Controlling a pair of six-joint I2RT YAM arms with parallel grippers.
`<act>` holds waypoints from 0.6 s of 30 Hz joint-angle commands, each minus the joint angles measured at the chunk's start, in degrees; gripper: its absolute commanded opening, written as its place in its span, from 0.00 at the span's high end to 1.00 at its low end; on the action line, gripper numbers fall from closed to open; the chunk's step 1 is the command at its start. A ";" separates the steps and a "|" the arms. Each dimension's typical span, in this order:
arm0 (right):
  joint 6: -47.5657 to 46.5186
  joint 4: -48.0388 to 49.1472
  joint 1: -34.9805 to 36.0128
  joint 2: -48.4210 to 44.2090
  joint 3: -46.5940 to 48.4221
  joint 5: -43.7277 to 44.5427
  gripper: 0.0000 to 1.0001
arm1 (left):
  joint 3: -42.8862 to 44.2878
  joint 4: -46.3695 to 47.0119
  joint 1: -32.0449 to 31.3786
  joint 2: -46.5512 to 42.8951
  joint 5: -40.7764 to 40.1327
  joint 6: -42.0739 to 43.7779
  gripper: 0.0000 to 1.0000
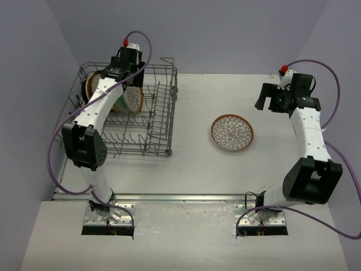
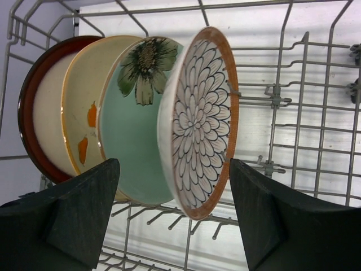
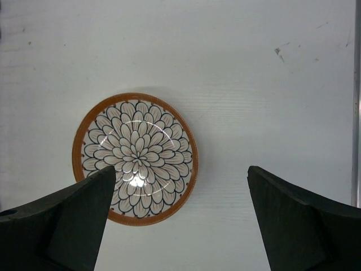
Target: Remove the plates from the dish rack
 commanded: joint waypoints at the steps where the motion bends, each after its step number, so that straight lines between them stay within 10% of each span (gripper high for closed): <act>1: 0.89 0.32 0.29 -1.85 -2.40 0.10 0.01 | -0.31 4.27 -1.20 2.85 -9.96 0.97 0.30; 18: 3.22 -1.59 0.29 -10.68 -6.17 -2.63 0.01 | 3.91 4.55 -1.38 9.99 -15.63 3.03 0.86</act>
